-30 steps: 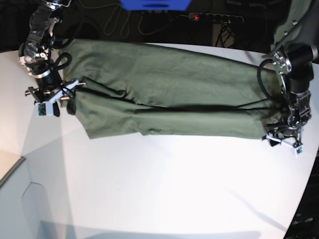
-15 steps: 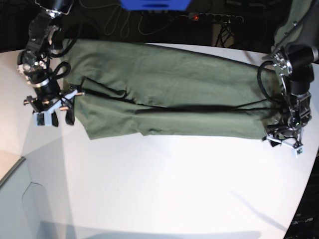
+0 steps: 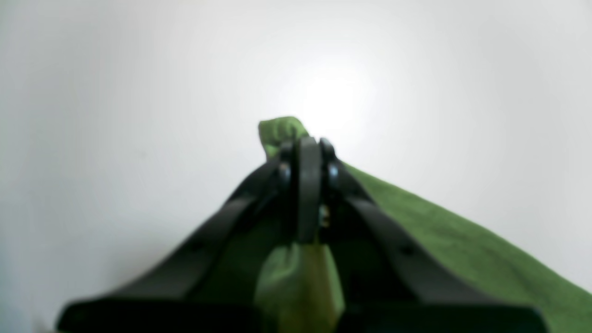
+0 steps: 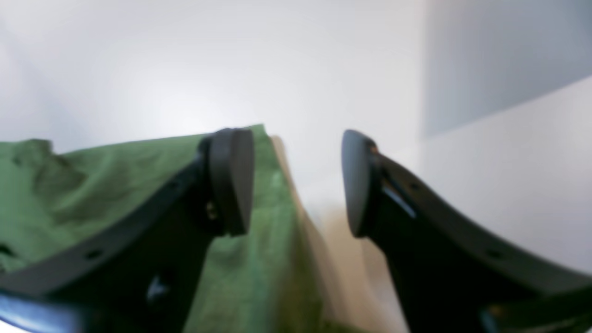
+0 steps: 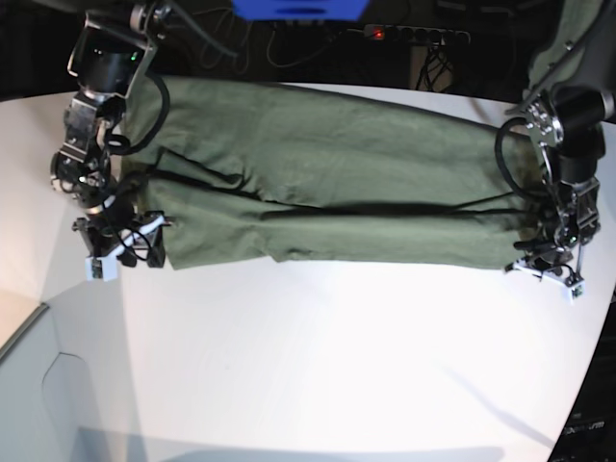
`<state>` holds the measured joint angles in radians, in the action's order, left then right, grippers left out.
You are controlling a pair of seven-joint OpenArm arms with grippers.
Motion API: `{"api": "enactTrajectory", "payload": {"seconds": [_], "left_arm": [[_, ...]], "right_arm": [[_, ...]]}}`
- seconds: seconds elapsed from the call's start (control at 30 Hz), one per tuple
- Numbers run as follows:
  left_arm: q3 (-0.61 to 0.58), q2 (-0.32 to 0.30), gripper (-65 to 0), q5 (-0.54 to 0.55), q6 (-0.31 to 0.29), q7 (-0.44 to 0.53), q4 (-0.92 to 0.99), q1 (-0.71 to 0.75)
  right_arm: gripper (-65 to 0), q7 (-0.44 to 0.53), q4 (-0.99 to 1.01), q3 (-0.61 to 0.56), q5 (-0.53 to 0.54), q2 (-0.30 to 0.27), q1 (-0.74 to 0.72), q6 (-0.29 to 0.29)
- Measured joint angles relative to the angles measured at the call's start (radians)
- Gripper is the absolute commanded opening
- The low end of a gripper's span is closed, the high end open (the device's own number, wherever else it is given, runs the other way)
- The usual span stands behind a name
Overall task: Layout the t-shirt on the table in an organized manner, then fold the t-shirt properly
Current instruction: 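Regrasp the folded shirt's corners with both grippers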
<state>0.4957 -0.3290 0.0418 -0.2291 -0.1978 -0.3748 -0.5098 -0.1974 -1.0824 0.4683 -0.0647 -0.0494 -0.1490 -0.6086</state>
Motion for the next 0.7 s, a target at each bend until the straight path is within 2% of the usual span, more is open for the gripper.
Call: {"api": "enactTrajectory", "payload": {"seconds": [0.1, 0.2, 0.33, 0.43, 0.63, 0.7], "left_arm": [[0.000, 0.000, -65.0, 0.000, 0.000, 0.000, 0.000, 0.000], [0.000, 0.000, -65.0, 0.000, 0.000, -0.002, 0.000, 0.000], [0.000, 0.001, -65.0, 0.000, 0.000, -0.002, 0.000, 0.000], [0.000, 0.002, -65.0, 0.000, 0.000, 0.000, 0.000, 0.000], [0.000, 0.002, -65.0, 0.000, 0.000, 0.001, 0.000, 0.000], [0.000, 0.002, -65.0, -0.001, 0.000, 0.000, 0.000, 0.000]], "right_arm": [[-28.1, -0.003, 0.079, -0.012, -0.002, -0.023, -0.023, 0.001], [-26.0, -0.002, 0.101, -0.095, -0.005, -0.042, -0.025, 0.000], [-26.0, 0.001, 0.135, -0.158, 0.000, -0.047, -0.034, 0.000], [-26.1, 0.034, 0.179, -0.159, 0.021, -0.050, -0.045, 0.002], [-26.5, 0.038, 0.219, -0.162, 0.021, -0.060, -0.071, 0.003], [-30.2, 0.042, 0.219, -0.162, 0.021, -0.061, -0.069, 0.003]]}}
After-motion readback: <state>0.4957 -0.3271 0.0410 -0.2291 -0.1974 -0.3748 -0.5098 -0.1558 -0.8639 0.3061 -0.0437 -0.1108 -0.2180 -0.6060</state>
